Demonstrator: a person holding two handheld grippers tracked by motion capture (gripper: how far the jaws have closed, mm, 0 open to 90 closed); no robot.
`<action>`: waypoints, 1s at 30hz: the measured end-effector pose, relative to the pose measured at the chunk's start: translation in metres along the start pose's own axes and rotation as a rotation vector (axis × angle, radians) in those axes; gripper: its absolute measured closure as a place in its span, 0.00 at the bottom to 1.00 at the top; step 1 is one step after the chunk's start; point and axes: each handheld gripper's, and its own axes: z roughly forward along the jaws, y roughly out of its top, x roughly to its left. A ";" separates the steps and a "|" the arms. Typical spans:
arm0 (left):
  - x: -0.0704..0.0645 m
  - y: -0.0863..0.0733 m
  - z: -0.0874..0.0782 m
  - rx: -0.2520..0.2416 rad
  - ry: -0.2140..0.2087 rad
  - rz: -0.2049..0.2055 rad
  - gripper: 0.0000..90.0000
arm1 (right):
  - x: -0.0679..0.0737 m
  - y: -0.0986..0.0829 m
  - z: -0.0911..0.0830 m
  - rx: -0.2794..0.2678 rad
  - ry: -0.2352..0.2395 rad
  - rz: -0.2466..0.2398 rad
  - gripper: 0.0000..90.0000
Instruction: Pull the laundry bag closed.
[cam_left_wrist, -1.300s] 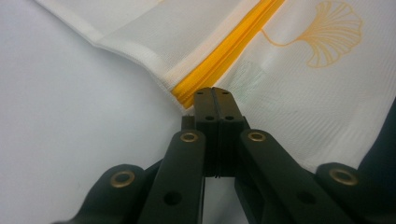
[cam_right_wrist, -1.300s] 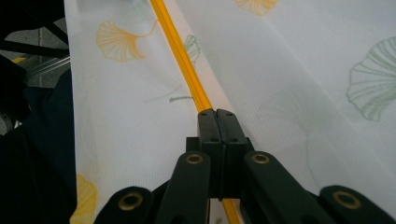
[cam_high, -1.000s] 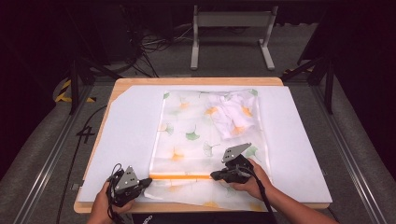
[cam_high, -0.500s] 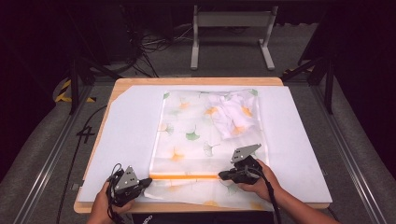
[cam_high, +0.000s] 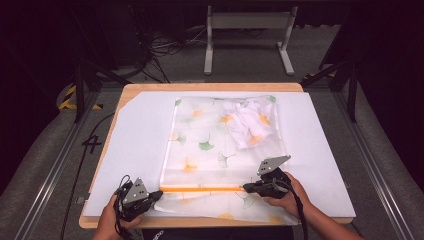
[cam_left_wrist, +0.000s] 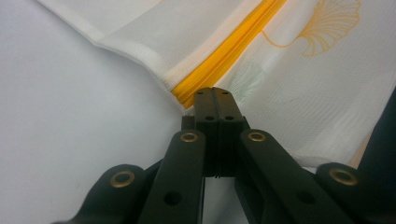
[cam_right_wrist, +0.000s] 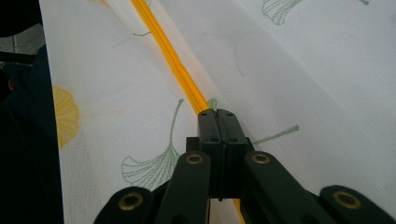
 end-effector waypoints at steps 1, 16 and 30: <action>0.000 0.000 0.000 0.000 0.001 -0.001 1.00 | 0.000 -0.001 0.000 -0.002 -0.001 0.003 1.00; 0.000 0.000 0.000 0.000 -0.005 -0.002 1.00 | -0.011 -0.023 -0.023 -0.013 -0.046 0.051 1.00; 0.001 0.000 0.000 -0.003 -0.005 0.002 1.00 | -0.016 -0.037 -0.038 -0.022 -0.083 0.071 1.00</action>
